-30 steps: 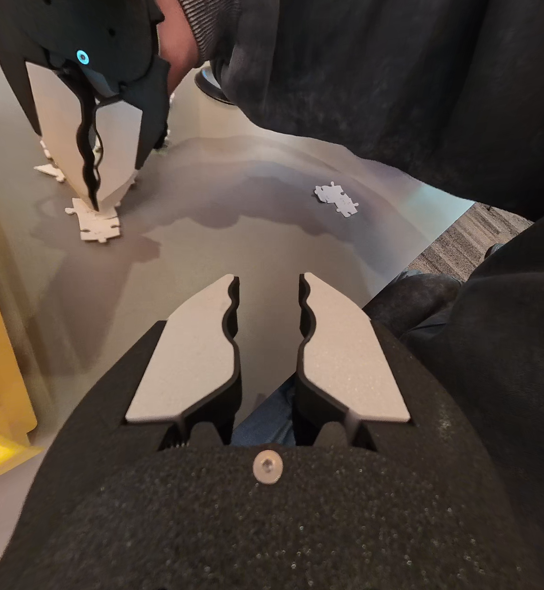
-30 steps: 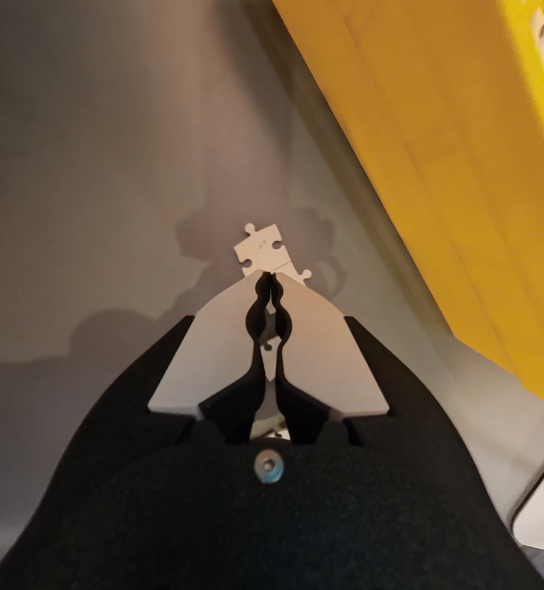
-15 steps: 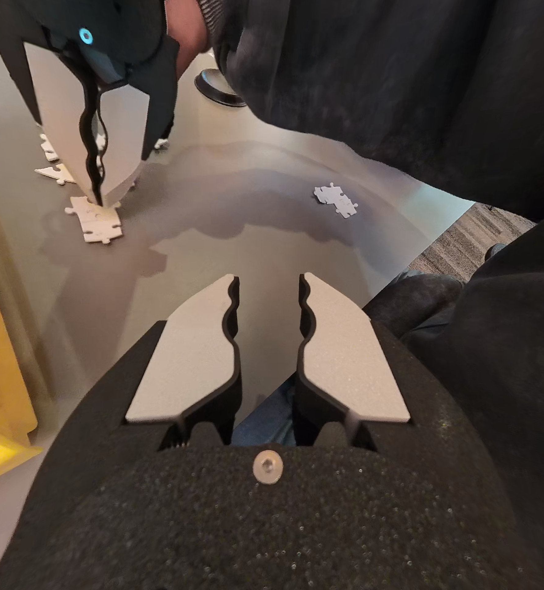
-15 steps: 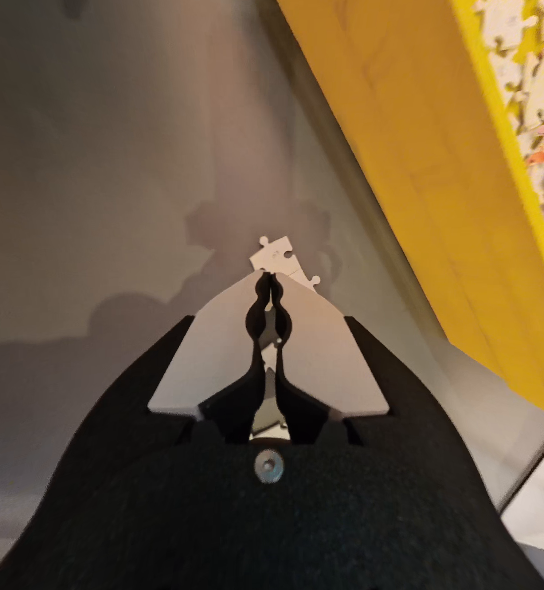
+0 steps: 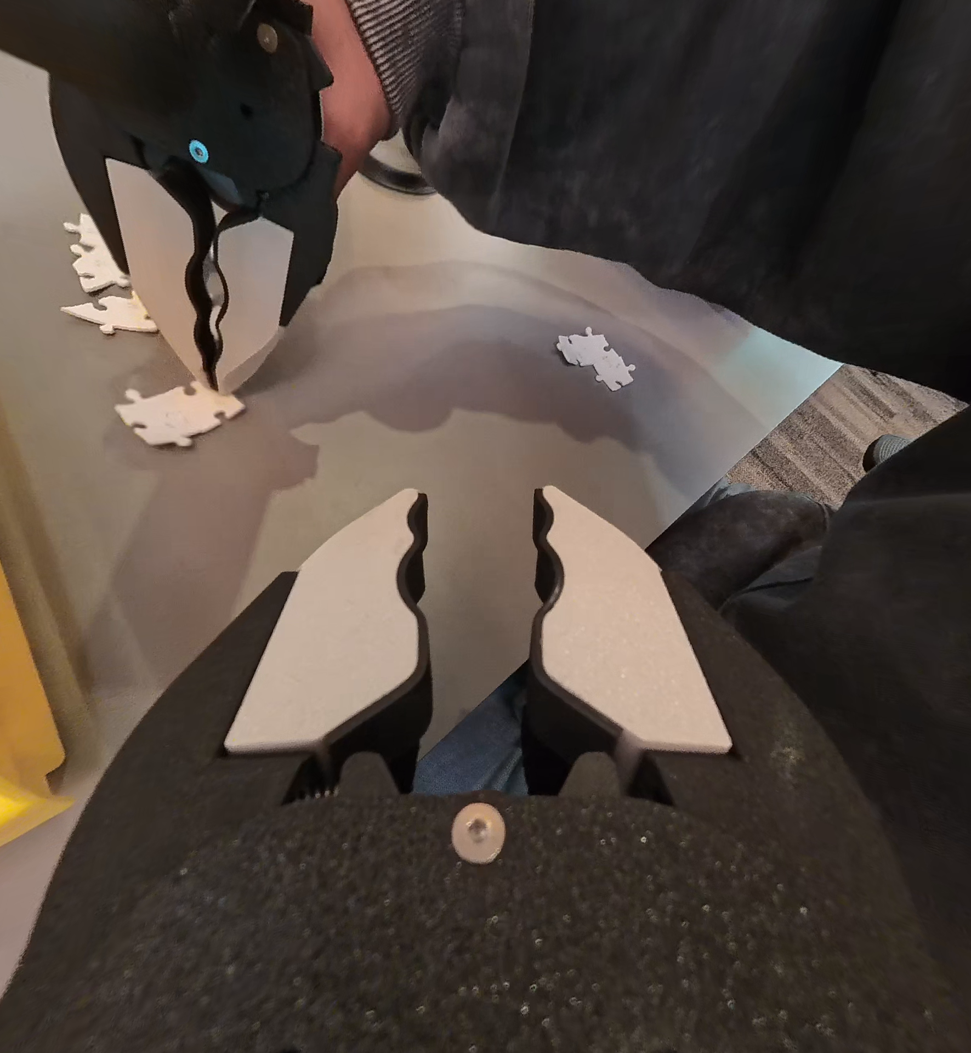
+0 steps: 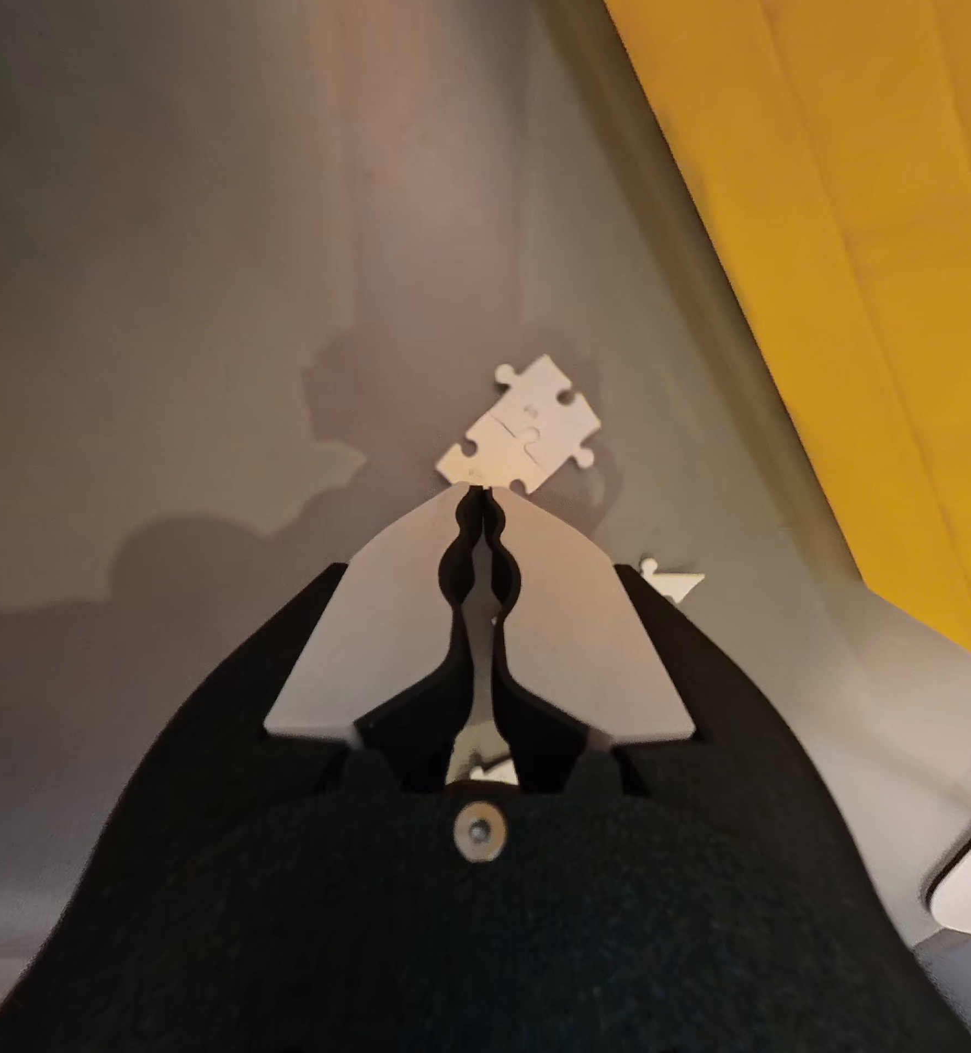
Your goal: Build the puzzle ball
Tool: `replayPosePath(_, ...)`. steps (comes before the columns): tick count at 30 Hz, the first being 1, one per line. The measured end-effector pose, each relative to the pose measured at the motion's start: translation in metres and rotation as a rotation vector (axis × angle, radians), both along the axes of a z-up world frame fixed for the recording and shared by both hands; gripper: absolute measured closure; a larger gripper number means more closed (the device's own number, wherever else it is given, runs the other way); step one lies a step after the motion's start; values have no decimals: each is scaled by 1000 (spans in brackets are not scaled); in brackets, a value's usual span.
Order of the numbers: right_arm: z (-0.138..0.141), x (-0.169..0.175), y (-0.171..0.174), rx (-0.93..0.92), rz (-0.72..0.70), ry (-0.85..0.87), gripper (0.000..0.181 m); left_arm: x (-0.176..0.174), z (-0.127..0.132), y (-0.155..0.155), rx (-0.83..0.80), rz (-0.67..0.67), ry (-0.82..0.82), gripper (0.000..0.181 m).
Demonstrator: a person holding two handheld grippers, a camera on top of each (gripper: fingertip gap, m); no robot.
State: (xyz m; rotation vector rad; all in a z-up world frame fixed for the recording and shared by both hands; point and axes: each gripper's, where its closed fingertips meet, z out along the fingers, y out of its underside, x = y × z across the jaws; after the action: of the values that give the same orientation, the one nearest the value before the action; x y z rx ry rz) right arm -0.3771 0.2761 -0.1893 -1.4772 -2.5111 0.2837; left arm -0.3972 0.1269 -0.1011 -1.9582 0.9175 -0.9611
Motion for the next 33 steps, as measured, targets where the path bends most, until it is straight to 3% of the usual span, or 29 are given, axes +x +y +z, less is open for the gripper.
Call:
replayPosePath(10,-5,-1,1,-2,-3,-4,181,0,-1,1,-1,5,5,146)
replayPosePath(17,10,-17,-7,-67,-41,88,181,0,-2,1,-1,4,11,146)
replayPosePath(29,-5,-23,-2,-11,2,76,181,-1,-1,1,-4,2,3,146)
replayPosePath(33,-4,-22,0,-43,-59,55,181,-1,-1,0,-1,0,5,146)
